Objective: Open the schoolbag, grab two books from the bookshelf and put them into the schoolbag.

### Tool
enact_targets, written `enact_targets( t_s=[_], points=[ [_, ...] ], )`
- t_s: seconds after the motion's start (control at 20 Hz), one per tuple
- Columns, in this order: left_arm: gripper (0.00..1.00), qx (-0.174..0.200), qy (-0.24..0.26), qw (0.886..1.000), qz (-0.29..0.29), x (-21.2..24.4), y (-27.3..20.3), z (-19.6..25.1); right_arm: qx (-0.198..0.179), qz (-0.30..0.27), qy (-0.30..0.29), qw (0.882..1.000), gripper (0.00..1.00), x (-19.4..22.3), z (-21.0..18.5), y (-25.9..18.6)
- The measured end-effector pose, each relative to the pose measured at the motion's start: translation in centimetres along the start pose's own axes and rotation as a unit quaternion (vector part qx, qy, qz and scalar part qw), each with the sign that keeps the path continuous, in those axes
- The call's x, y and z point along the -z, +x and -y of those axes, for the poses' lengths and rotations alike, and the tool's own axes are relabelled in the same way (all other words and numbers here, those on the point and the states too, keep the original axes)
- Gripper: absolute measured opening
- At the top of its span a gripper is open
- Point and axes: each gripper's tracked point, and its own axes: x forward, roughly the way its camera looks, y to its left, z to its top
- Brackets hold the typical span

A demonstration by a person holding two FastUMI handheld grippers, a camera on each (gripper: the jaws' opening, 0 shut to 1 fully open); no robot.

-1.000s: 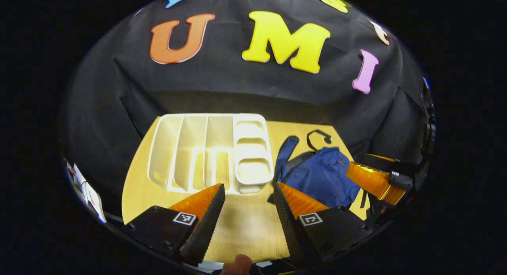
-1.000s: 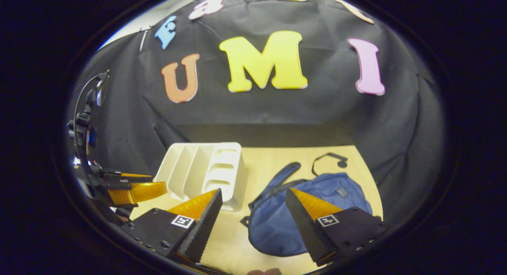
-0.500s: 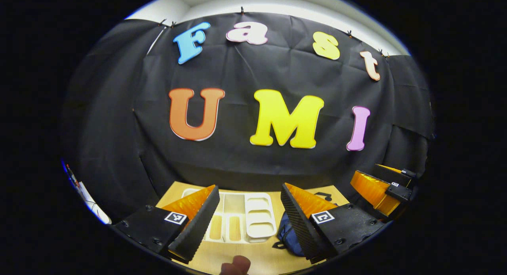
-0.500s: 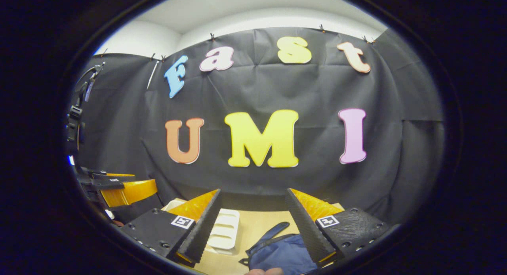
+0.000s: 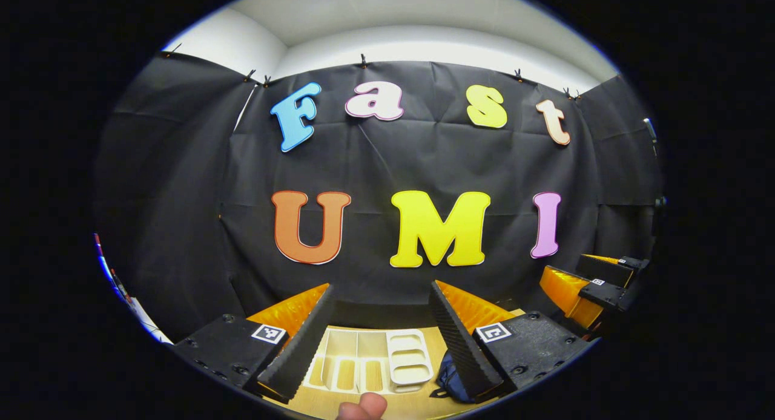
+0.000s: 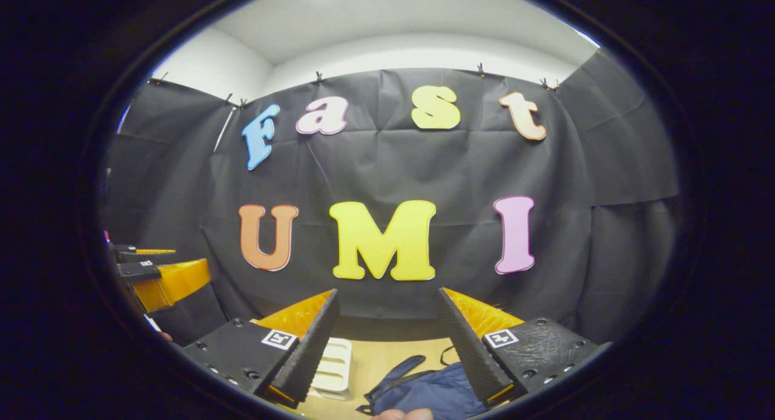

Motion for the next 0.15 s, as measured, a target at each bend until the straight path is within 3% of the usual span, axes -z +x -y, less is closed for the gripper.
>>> enact_targets(
  t_s=[0.05, 0.1, 0.15],
  points=[
    [0.98, 0.0, 0.0, 1.0, 0.003, -0.04, -0.3, 0.09, -0.001, 0.002, -0.007, 1.0, 0.99, 0.18, -0.22, -0.51],
    [0.98, -0.001, 0.001, 1.0, 0.009, 0.0, -0.34, 0.06, -0.004, 0.004, -0.011, 1.0, 0.94, 0.34, -0.6, -0.93],
    [0.98, -0.002, 0.006, 1.0, 0.013, -0.07, -0.31, 0.03, -0.006, 0.005, -0.012, 1.0, 0.99, 0.63, -0.93, -1.26]
  ],
)
